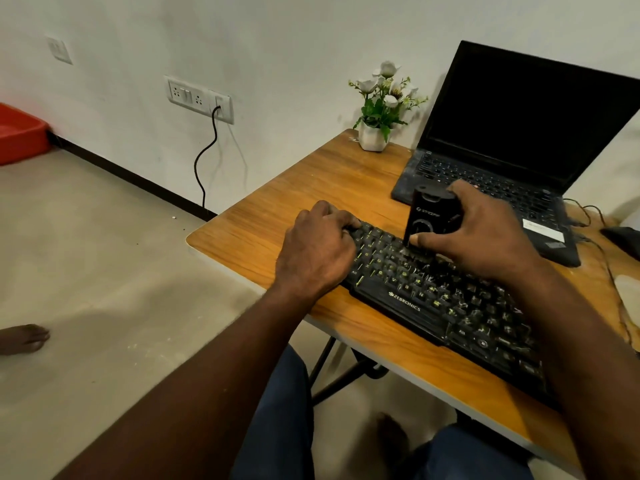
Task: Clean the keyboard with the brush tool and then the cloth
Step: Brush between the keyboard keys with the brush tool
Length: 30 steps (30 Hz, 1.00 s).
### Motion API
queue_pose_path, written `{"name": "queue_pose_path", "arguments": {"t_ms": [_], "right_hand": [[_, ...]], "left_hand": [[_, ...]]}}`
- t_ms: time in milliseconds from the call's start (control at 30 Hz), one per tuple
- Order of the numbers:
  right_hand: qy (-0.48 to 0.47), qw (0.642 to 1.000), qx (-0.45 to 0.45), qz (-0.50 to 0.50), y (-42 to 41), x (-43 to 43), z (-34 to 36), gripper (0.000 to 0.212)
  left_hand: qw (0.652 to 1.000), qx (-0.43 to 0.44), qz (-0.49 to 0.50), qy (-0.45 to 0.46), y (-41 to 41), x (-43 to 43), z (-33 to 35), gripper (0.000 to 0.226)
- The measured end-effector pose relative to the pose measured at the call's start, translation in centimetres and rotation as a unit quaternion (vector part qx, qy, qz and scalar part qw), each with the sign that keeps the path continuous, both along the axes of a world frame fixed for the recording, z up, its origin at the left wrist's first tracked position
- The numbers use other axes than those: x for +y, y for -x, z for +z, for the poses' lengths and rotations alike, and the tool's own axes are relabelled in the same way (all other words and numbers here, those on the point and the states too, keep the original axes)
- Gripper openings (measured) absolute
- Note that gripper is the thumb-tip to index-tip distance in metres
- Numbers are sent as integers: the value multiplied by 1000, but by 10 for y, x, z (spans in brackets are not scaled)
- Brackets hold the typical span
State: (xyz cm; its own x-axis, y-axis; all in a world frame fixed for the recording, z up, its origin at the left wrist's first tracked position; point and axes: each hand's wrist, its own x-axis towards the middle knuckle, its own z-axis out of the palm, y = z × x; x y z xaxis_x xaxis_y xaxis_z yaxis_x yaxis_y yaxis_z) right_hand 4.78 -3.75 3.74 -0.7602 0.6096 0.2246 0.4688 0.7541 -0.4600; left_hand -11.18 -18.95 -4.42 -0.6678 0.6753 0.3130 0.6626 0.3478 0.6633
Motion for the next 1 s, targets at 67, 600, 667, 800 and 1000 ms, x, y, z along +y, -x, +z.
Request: {"name": "queue_pose_path", "arguments": {"t_ms": [67, 600, 667, 800, 1000], "right_hand": [[16, 1000, 16, 5, 4, -1, -3, 54], [-17, 1000, 4, 20, 32, -3, 1, 54], [-15, 999, 37, 26, 42, -10, -10, 54], [19, 999, 33, 22, 39, -5, -10, 56], [13, 1000, 23, -3, 20, 12, -3, 58]], "left_hand": [[1000, 1, -2, 3, 1, -1, 0, 51], [999, 32, 6, 9, 0, 0, -4, 33], [999, 40, 13, 15, -1, 0, -3, 33], [998, 54, 16, 20, -3, -1, -2, 34], [996, 80, 16, 25, -3, 0, -4, 36]]}}
